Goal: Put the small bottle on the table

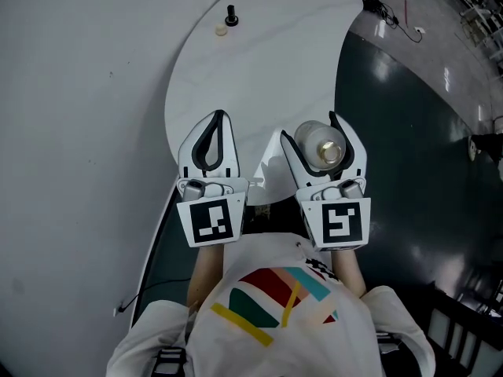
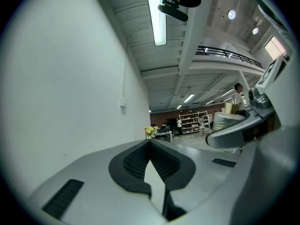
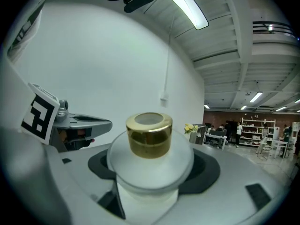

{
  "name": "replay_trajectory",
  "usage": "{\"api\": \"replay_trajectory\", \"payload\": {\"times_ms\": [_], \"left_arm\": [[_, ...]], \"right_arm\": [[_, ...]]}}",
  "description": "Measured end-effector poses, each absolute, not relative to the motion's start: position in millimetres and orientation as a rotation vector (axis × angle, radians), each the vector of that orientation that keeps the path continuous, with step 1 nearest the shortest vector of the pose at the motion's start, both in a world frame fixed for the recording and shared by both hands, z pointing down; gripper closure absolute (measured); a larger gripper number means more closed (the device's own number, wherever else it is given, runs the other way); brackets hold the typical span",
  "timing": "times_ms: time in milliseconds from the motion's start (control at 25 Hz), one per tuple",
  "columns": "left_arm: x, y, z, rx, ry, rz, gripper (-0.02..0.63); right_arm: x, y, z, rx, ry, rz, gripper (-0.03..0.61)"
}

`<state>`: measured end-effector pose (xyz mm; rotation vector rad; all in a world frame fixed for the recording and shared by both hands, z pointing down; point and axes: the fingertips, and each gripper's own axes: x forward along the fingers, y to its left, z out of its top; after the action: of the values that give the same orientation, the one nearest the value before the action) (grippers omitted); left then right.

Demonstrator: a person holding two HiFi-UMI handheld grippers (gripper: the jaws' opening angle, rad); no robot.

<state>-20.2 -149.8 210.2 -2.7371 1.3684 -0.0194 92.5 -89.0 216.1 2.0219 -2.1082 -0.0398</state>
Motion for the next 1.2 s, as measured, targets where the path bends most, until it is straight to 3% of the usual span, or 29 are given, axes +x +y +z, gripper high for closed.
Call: {"api": "replay_trajectory", "payload": {"times_ms": [1200], "left_arm": [[-8.5,-200.3,205.3,-2.61,1.566,-0.083,0.597]], "right_arm": [[88.1,-168.5,222.7,1.77,-2.386,0.058,0.229]]}}
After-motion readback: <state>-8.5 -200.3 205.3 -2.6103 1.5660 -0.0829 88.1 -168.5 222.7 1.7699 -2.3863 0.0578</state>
